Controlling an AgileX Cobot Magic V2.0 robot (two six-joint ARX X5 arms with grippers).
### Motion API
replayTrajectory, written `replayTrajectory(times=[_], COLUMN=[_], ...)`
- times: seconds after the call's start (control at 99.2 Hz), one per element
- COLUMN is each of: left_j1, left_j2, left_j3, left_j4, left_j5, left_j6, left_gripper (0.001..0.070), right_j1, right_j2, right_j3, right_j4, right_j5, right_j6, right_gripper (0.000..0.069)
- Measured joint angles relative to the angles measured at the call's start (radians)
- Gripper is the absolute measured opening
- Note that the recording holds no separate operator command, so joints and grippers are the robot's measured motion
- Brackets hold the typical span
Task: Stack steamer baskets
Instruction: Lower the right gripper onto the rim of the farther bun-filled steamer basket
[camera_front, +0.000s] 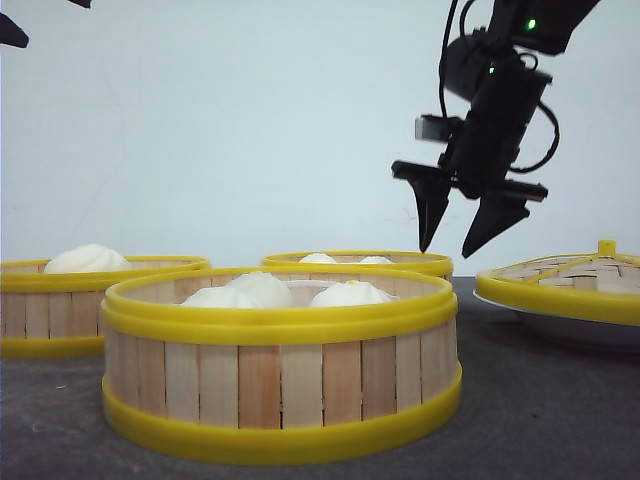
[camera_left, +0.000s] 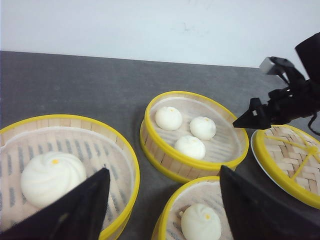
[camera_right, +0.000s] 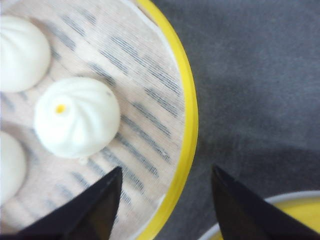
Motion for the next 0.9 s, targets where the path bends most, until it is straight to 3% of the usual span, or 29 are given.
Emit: replayTrajectory(times=[0.171, 0.383, 0.696, 0.897], left_j1=[-0.009, -0.014, -0.020, -0.022], left_j2=[0.000, 0.000, 0.000, 0.000], left_j3=[0.000, 0.000, 0.000, 0.000], left_j4=[-0.003, -0.006, -0.007, -0.007], left_j5=[0.000, 0.000, 0.000, 0.000], left_j6=[-0.007, -0.007, -0.010, -0.010], left_gripper=[0.0422, 0.0422, 0.0422, 0.0422], right_j1=[0.002, 0.006, 0.008, 0.013], right_j2=[0.026, 0.032, 0.043, 0.055], right_j3=[0.000, 0.000, 0.003, 0.013], right_j4=[0.017, 0.021, 0.006, 0.005], right_j5=[0.000, 0.006, 0.031, 0.043], right_j6=[0.016, 0.039, 0.076, 0.108], right_gripper=[0.0321, 0.0181, 0.0126, 0.0055])
